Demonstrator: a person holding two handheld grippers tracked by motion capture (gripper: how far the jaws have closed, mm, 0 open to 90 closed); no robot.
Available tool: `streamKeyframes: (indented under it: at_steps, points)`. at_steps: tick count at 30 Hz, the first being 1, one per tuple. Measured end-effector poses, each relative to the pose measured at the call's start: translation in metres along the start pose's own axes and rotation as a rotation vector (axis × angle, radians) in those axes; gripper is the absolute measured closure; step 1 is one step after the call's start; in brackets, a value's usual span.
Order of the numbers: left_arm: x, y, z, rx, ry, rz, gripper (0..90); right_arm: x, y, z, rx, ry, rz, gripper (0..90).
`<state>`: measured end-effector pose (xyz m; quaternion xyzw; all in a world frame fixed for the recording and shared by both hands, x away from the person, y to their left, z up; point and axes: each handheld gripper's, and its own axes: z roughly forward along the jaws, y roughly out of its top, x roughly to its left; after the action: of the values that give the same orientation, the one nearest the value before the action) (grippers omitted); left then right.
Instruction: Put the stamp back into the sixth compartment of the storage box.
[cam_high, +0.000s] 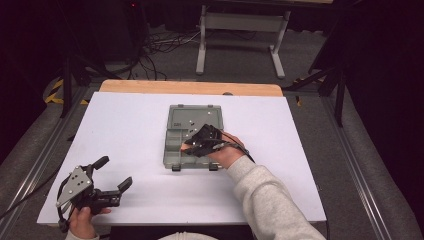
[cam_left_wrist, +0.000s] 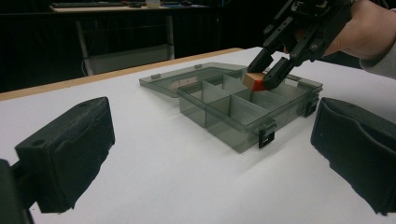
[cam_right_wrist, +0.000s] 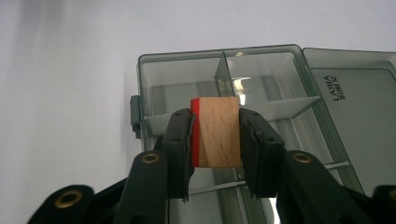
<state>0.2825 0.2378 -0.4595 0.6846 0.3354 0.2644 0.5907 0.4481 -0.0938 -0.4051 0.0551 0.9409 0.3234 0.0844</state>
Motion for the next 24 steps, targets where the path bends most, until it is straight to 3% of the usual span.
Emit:
streamKeyframes:
  at_steps: [24]
  points:
    - [0.0, 0.0, 0.0, 0.0, -0.002, -0.002, 0.7, 0.0, -0.005, 0.015, 0.08, 0.057, 0.008, 66.3]
